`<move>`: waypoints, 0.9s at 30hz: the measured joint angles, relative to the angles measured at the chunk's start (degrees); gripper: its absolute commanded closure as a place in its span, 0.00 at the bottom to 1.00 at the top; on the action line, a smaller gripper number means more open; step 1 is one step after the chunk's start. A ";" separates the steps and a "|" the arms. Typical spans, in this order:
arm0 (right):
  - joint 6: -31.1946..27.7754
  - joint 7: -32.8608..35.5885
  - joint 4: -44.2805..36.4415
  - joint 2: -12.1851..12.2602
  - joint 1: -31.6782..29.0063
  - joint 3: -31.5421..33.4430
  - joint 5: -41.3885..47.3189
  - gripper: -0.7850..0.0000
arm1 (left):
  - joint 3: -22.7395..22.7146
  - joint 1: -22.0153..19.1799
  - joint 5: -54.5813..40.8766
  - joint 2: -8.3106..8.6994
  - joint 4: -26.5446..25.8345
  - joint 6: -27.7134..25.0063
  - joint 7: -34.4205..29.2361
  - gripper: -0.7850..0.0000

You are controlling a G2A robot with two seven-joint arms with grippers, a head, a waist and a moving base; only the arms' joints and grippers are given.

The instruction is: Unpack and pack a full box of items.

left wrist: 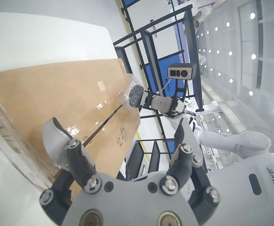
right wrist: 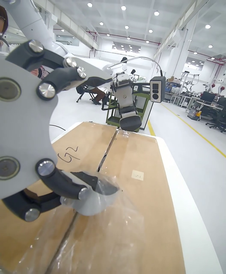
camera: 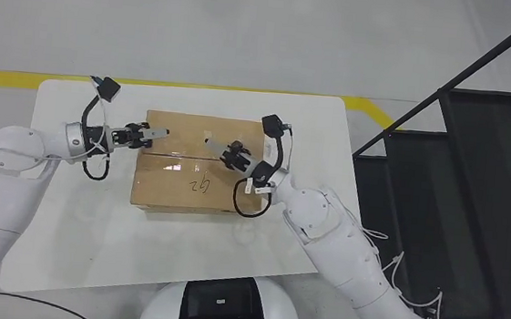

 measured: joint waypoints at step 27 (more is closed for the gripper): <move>-2.09 1.52 -3.31 0.75 -2.91 4.48 -0.19 0.00 | 9.54 -7.23 0.32 -3.34 10.27 5.78 -2.54 0.00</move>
